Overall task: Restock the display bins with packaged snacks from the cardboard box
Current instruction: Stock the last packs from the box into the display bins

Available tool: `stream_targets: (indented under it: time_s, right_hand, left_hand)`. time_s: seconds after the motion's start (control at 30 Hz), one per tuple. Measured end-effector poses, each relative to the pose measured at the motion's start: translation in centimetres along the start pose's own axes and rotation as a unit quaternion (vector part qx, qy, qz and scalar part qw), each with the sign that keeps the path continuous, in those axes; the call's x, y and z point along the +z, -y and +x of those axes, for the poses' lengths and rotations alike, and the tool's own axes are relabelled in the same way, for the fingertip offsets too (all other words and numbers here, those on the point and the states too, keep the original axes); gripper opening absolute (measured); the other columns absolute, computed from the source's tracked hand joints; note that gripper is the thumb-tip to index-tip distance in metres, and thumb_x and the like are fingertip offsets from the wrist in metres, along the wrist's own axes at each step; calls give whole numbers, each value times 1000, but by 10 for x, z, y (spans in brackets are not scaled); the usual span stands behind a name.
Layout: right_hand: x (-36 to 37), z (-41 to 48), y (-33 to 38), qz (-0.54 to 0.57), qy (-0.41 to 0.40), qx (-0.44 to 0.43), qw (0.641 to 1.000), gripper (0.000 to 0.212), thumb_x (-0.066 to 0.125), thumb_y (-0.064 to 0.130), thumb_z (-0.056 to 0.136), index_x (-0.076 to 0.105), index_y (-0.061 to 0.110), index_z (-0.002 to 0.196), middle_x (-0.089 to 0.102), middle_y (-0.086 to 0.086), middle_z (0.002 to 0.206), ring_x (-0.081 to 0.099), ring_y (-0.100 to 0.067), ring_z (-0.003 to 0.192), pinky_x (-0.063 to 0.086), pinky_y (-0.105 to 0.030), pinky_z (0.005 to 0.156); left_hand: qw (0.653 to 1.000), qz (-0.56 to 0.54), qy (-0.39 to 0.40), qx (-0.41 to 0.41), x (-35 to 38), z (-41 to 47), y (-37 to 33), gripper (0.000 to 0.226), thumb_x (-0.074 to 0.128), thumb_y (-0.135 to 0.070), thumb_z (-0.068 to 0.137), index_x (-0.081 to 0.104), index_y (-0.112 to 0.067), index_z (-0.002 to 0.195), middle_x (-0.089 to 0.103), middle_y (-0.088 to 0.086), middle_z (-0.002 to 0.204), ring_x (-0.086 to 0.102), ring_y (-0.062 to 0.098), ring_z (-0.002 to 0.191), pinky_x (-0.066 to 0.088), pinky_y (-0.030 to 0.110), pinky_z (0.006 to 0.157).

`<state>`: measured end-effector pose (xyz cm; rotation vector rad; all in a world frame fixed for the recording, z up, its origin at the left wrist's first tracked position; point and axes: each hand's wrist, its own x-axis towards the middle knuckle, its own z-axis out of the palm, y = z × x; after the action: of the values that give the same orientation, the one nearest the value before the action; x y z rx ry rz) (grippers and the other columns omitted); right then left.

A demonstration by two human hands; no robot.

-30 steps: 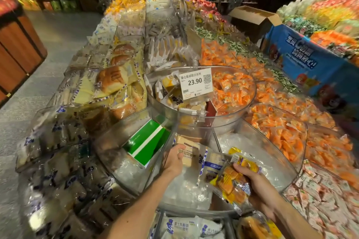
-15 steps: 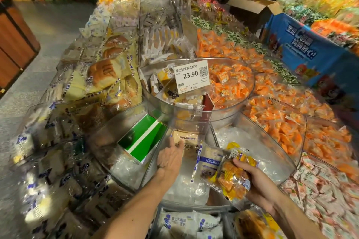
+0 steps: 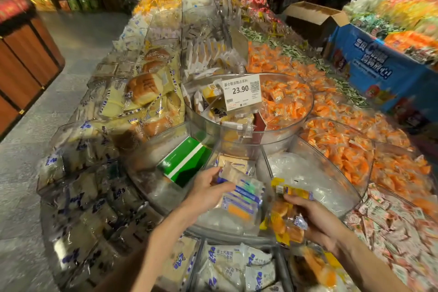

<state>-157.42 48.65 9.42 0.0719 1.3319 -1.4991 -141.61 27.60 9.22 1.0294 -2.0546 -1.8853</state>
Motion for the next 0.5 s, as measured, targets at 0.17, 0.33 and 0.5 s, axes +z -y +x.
stream_targets:
  time_s: [0.17,0.33,0.5]
  right_hand:
    - [-10,-7,5,17,-37,-13,999,45,63,10,83,62,-13,121,65,-31,121,72,-38,93,57,-55,89]
    - [-7,-17,8,20,-33,-19,999,36,61,9,83,68,-12,111,68,-31,114,75,-35,85,63,-47,74]
    - [-19,-30,8,40,-32,-31,998,40,60,6,83,64,-15,117,69,-30,113,75,-36,82,60,-53,79]
  left_hand:
    - [921,349,-149,84,1,-3,-14,32,70,-19,89,63,-18,120,58,0,99,60,23,91,43,24,71]
    - [817,560,-86,105,62,13,20,45,59,-3,94,48,-9,138,52,15,132,68,29,97,59,38,80]
    - [819,563,-81,78,89,39,50,45,57,-26,100,45,-7,139,50,16,134,66,29,105,60,37,83]
